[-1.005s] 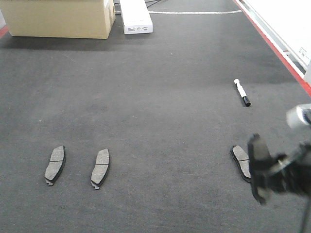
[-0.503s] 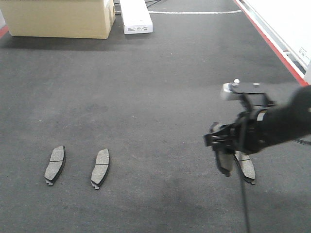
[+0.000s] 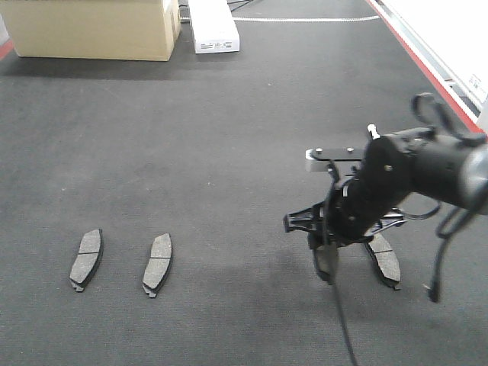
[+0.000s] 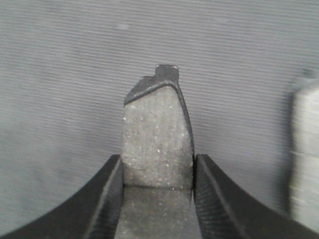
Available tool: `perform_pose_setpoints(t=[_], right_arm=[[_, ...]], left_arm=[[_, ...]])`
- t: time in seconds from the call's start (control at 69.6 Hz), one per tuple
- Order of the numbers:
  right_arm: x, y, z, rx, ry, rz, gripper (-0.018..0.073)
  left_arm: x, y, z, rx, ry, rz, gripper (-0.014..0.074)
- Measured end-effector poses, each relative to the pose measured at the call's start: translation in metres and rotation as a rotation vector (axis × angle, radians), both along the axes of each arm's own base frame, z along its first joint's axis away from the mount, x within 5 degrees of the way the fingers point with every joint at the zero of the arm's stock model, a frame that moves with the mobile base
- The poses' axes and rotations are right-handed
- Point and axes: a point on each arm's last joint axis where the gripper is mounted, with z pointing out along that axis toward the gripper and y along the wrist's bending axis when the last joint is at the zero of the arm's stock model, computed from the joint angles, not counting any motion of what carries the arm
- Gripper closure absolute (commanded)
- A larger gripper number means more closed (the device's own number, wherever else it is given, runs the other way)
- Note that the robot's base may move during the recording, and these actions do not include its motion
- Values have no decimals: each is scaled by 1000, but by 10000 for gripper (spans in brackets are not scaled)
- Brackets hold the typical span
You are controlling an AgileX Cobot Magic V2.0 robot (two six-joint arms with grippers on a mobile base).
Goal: Move and align brake pads A on conveyor
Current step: 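Lower the right gripper's pad beside the pad nearest it, then open the right gripper, release the pad, and lift away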
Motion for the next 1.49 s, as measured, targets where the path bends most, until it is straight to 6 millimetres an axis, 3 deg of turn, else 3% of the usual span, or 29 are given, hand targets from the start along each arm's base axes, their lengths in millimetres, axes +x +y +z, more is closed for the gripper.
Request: perform_pose_setpoints(t=[0.56,1.049,1.235,1.365,1.494], right_arm=[[15,5,-33,-42,115,-12,393],[16,6,-33,-38,108,-13,79],[16,5,-33,-45,110,-10,55],[14,2,-20,-71,69,12,55],[8,-6,15,-102,-33,40,55]], left_arm=[[0,0,0,1,2,0,157],[0,0,0,1,2,0,157],[0,0,0,1,2,0,157],[0,0,0,1,2,0,157],[0,0,0,1,2,0,157]])
